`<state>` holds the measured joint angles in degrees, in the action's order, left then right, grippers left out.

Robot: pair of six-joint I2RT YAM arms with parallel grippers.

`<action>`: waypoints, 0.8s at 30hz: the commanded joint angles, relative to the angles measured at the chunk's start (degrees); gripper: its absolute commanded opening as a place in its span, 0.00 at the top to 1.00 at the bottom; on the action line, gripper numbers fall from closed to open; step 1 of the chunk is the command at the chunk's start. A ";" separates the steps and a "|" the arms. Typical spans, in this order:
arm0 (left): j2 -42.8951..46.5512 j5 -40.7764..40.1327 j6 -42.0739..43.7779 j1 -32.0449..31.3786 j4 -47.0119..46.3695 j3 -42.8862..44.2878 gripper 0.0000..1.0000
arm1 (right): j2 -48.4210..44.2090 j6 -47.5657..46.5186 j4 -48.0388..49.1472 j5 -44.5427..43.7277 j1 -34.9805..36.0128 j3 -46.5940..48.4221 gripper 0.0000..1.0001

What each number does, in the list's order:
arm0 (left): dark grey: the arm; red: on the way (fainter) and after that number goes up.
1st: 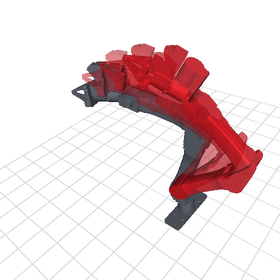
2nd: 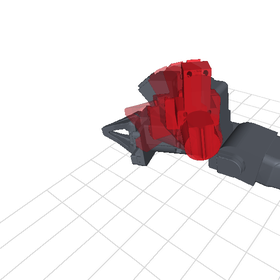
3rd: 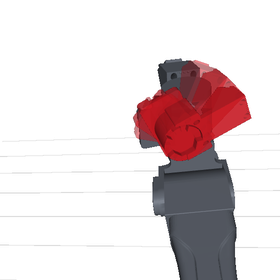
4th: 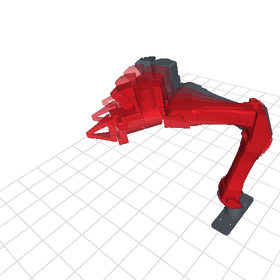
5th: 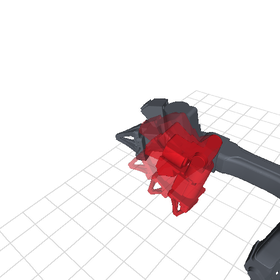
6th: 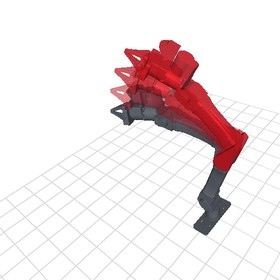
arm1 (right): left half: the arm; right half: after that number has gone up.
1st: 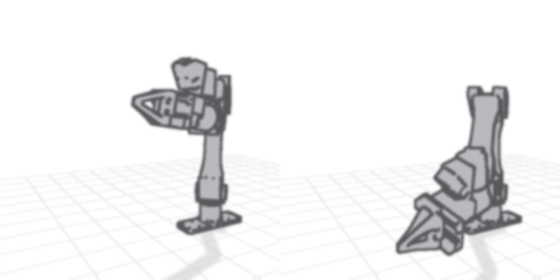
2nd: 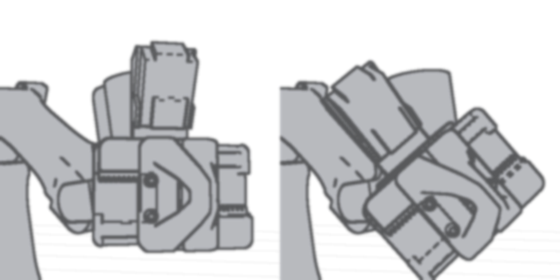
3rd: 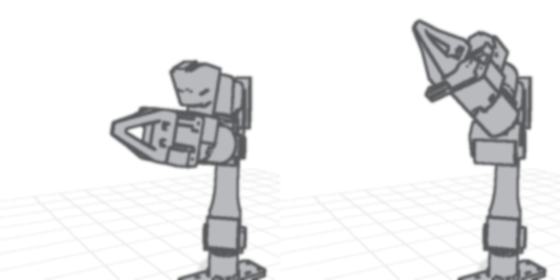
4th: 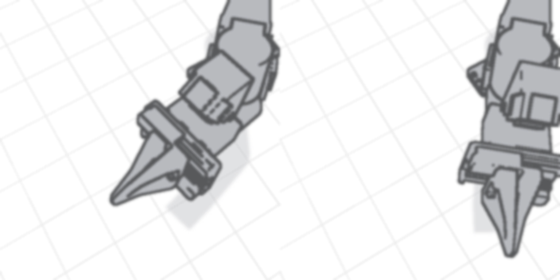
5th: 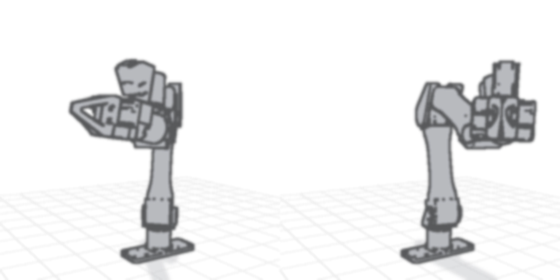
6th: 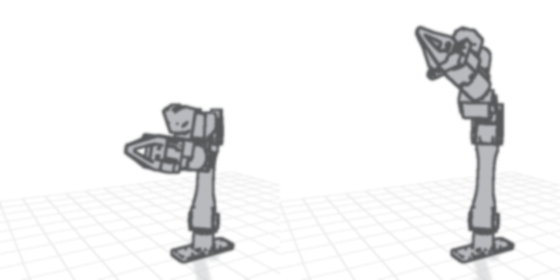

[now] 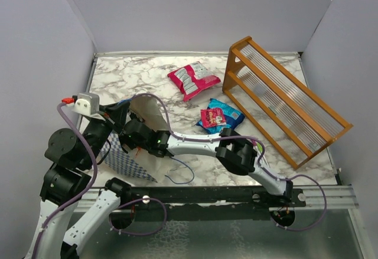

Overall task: Take the snacks out of the paper bag
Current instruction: Take out the snack from the paper bag.

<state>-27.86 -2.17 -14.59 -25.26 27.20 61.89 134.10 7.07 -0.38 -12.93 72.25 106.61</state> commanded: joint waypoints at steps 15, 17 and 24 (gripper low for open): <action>3.38 -2.19 0.90 -0.33 1.08 0.44 1.00 | -3.94 0.35 -3.30 -7.94 -2.99 -2.46 0.99; 3.86 -3.28 1.06 -0.32 1.53 0.04 1.00 | -6.02 0.13 -3.51 -8.24 -2.99 -3.82 0.99; 4.92 -7.17 0.38 -0.32 1.00 -1.32 1.00 | -15.70 2.18 -1.00 -4.59 -2.93 -13.45 0.99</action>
<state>-23.92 -6.00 -14.02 -25.28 30.37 61.08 126.30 8.32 -3.42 -17.39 70.19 97.60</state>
